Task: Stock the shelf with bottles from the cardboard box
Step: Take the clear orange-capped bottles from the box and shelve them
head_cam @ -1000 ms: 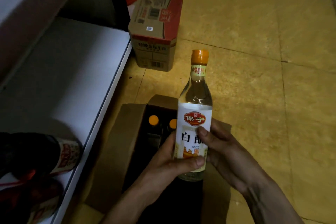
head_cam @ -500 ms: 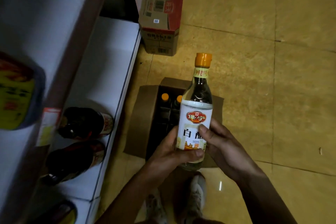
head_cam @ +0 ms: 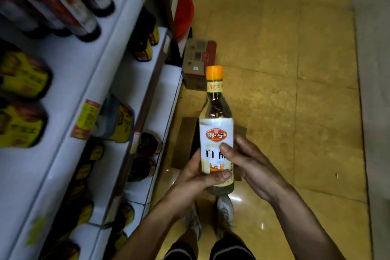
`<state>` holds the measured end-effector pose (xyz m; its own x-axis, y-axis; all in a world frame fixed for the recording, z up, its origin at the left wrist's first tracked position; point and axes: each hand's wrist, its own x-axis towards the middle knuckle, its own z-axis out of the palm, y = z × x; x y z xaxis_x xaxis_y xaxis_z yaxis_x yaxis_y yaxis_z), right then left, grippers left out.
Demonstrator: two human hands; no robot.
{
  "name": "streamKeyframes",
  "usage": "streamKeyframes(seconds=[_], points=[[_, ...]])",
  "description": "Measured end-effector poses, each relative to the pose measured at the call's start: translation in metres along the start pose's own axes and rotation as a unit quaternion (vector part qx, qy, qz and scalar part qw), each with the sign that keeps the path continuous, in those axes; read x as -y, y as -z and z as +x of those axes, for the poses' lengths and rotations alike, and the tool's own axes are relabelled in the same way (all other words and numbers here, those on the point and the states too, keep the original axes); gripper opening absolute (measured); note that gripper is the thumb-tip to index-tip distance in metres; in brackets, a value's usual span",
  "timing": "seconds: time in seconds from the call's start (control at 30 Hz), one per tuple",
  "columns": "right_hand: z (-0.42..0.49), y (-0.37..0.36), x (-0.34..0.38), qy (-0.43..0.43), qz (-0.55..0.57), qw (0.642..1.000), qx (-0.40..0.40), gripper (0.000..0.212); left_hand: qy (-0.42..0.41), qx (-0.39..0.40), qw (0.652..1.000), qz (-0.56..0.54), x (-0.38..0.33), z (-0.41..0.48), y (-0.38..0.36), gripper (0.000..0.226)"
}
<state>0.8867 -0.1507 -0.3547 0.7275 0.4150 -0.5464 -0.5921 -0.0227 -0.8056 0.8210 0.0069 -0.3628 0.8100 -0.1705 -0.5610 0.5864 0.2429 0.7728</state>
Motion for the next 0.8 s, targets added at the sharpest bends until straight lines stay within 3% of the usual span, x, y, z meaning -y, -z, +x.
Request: streamKeyframes(seconds=[0.43,0.8], points=[[-0.088,-0.051,0.155,0.130,-0.083,0.979,0.135,0.047,-0.101,-0.109,0.989,-0.005,-0.126,-0.113,-0.055,0.061],[-0.132,-0.079,0.223,0.203,-0.129,0.947,0.212,0.045,-0.201,-0.156,0.967,-0.009,-0.181,-0.172,-0.078,0.064]])
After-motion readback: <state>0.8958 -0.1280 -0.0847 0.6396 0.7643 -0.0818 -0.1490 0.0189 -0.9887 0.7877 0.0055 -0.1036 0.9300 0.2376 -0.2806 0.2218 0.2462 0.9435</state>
